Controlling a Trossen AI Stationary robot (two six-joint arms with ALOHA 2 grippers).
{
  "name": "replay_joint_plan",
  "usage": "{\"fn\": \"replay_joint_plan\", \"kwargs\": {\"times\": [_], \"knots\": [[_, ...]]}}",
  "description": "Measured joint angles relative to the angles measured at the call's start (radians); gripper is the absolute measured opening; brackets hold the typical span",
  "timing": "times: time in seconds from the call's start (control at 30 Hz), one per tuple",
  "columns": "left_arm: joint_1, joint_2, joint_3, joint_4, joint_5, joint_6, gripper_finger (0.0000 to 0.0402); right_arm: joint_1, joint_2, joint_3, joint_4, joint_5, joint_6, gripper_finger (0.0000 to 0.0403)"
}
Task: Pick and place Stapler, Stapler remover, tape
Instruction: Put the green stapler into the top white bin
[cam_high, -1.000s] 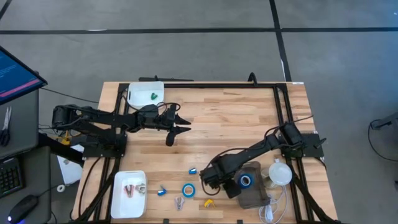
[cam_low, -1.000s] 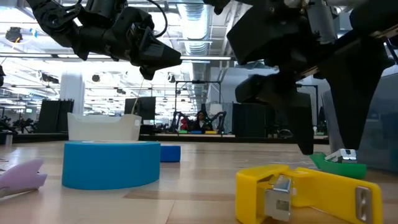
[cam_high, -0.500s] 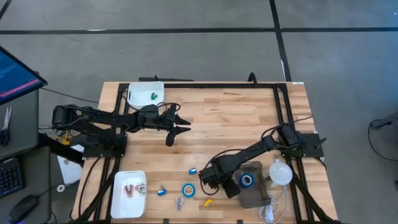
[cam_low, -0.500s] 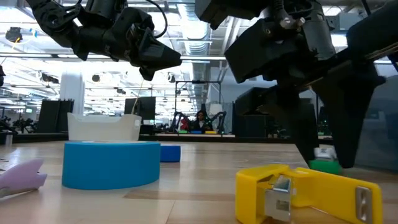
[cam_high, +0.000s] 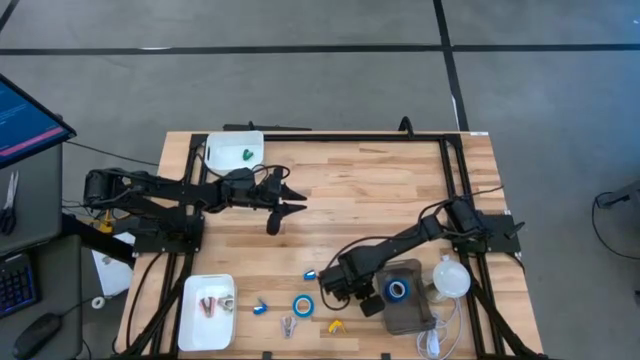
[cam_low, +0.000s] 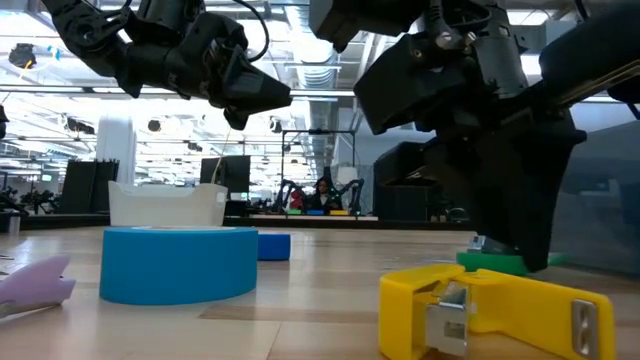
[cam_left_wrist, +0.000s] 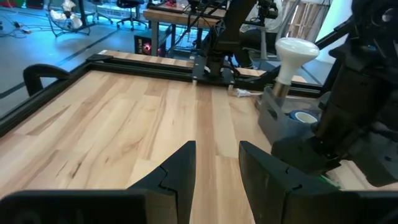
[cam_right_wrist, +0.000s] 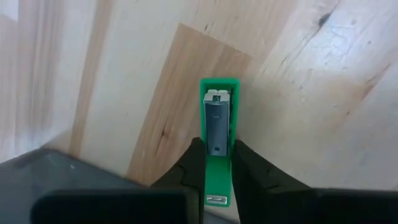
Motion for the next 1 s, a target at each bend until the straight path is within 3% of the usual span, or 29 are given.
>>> {"fn": "replay_joint_plan", "kwargs": {"times": [0.4,0.73,1.0], "knots": [[0.057,-0.079,0.0,-0.005,-0.001,0.001,0.0113,-0.065,-0.03,0.023,0.043,0.081,-0.092,0.0039],[0.088,-0.401,-0.002,-0.311,-0.002,0.053,0.0113,-0.15,-0.094,0.025,0.045,0.186,-0.196,0.0039],[0.092,-0.58,-0.002,-0.359,-0.006,0.056,0.0113,-0.25,-0.205,0.024,0.085,0.291,-0.296,0.0039]]}}
